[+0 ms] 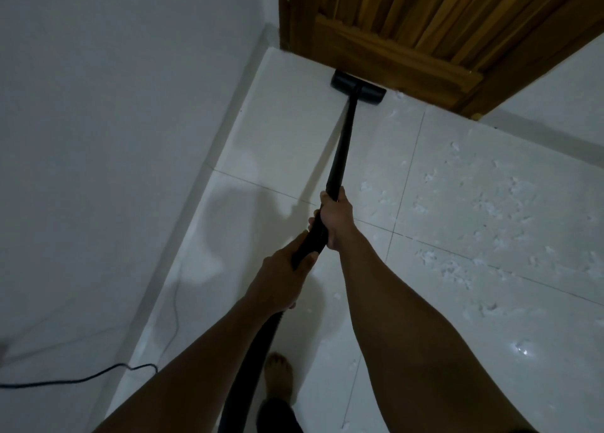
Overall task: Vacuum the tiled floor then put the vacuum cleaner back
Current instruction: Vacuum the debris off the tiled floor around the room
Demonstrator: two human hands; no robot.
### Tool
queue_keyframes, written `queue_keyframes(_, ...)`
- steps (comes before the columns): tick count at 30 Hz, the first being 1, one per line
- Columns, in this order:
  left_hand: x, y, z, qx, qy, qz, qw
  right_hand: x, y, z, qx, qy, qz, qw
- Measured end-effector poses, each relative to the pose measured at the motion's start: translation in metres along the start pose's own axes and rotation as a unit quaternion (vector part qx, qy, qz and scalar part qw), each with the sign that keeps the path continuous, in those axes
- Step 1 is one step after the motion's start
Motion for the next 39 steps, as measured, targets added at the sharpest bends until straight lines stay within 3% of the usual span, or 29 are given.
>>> queue_keyframes(10,0.000,-0.027,0.155,-0.021,-0.007,-0.035,0.999,-0.045,0.091,0.121,0.019,0.016,-0.034,0.999)
queue_keyframes(19,-0.002,-0.067,0.358,-0.052,-0.015,-0.029,0.998,-0.088,0.209,0.280,0.010,-0.002,-0.009,1.000)
queue_keyframes(25,0.004,-0.098,0.513,0.011,-0.007,-0.018,1.000,-0.125,0.307,0.402,-0.019,-0.035,0.003,0.999)
queue_keyframes(30,0.025,-0.130,0.642,0.011,0.002,0.016,1.000,-0.171,0.385,0.493,-0.032,-0.050,0.031,0.998)
queue_keyframes(39,0.080,-0.169,0.784,0.015,-0.023,0.009,1.000,-0.245,0.497,0.580,-0.005,-0.057,0.026,0.998)
Point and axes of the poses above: each hand's wrist, its own z-axis away from the middle knuckle, its own x-axis out of the palm, y = z × x, the point moved 10 cm from there along -z, towards the middle knuckle, and after that the axes turned 9 degrees about y, right-handed, at the moved point
